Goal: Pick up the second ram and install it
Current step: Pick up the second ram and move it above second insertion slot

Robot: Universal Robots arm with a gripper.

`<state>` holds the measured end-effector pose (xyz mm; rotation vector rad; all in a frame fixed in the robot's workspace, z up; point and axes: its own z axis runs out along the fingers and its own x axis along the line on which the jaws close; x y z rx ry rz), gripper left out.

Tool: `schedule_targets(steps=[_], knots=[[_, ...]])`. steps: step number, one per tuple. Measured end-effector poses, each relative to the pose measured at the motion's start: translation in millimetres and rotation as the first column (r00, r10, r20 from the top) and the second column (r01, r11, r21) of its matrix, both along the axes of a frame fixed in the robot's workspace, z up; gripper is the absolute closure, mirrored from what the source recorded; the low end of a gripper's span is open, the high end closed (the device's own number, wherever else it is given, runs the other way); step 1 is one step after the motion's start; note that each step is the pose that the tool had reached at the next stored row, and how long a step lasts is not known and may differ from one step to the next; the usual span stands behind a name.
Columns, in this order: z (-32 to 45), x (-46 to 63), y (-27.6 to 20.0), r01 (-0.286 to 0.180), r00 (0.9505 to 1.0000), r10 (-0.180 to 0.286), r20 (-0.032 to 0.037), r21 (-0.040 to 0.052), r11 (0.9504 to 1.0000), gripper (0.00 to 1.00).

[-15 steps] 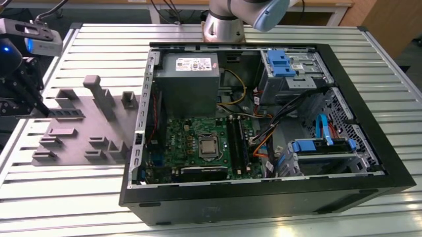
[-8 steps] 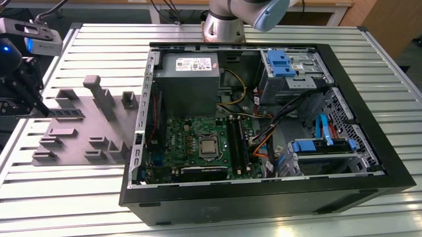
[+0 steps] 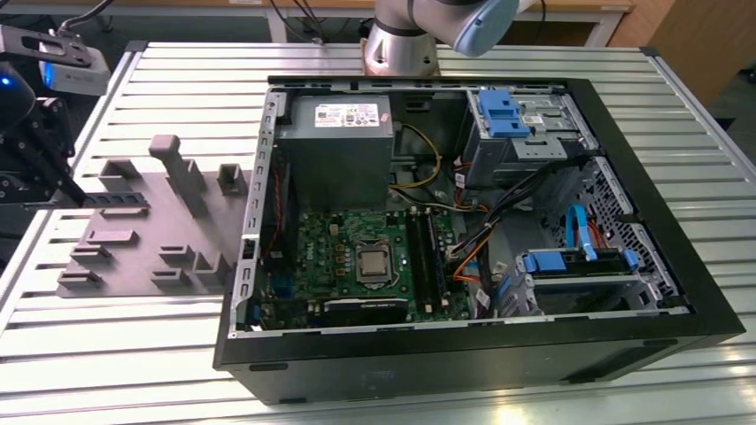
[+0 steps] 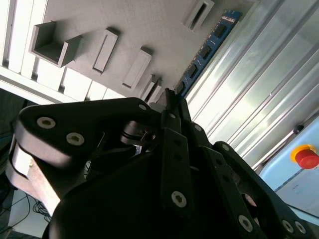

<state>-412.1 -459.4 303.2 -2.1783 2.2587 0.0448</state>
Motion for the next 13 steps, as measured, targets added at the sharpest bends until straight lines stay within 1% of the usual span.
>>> schedule_targets(steps=[13], knots=[[13.8, 0.0, 0.0, 0.000, 1.0000, 0.000, 0.0000, 0.0000, 1.0000, 0.86]])
